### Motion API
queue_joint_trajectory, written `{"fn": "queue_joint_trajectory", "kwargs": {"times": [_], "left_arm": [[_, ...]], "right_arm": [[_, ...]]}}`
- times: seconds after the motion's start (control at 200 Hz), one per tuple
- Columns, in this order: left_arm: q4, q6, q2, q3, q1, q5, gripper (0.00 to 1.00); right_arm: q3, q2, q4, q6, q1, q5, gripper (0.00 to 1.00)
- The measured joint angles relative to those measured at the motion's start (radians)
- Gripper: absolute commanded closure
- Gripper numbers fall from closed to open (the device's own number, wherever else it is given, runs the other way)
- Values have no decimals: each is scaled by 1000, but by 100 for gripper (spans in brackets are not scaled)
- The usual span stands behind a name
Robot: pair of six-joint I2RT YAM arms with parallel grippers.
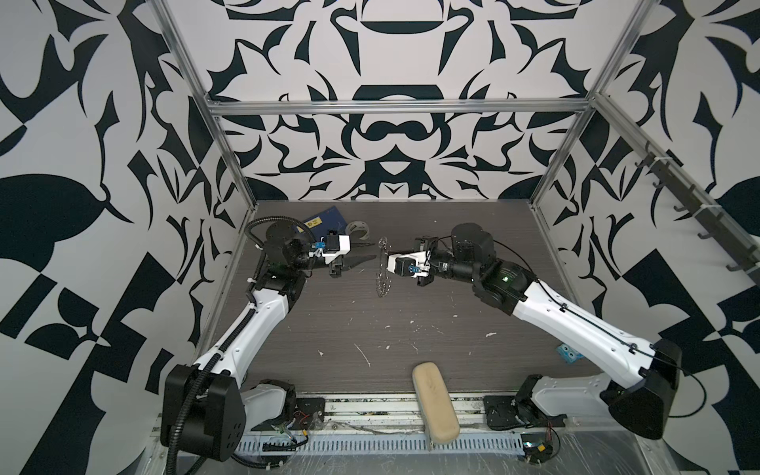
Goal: Remove the keys from the keyring
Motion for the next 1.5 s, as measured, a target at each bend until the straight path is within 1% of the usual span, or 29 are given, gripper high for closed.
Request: {"fn": "queue_joint_trajectory", "kwargs": {"times": [0.15, 0.21, 0.28, 0.385, 0.705, 0.995, 1.255, 1.335, 1.39, 1.425, 1.5], "left_arm": [[-187, 200, 0, 60, -44, -56, 71], [-245, 265, 0, 78, -59, -73, 73], [-282, 317, -3, 83, -71, -90, 76], [-319, 359, -4, 83, -79, -105, 78], [-351, 396, -12, 83, -91, -127, 77], [-319, 382, -60, 83, -92, -154, 76], [-305, 368, -61, 83, -93, -152, 76], [-303, 367, -61, 83, -95, -152, 78], [-303, 367, -61, 83, -97, -152, 86], [-303, 369, -61, 83, -98, -153, 89], [-302, 367, -60, 83, -98, -153, 90]], "right_arm": [[0, 0, -2, 2, -6, -2, 100], [1, 0, -5, 7, -7, -2, 100], [5, 0, -15, 15, -7, -4, 100], [19, 4, -26, 25, -9, -5, 100], [60, 23, -65, 58, -11, -13, 100], [71, 26, -84, 74, -11, -20, 100], [98, 44, -91, 87, -11, -31, 100], [102, 44, -101, 91, -11, -36, 100], [107, 44, -108, 92, -11, -39, 100], [110, 44, -111, 95, -11, -40, 100], [115, 44, -117, 95, -11, -46, 100]]}}
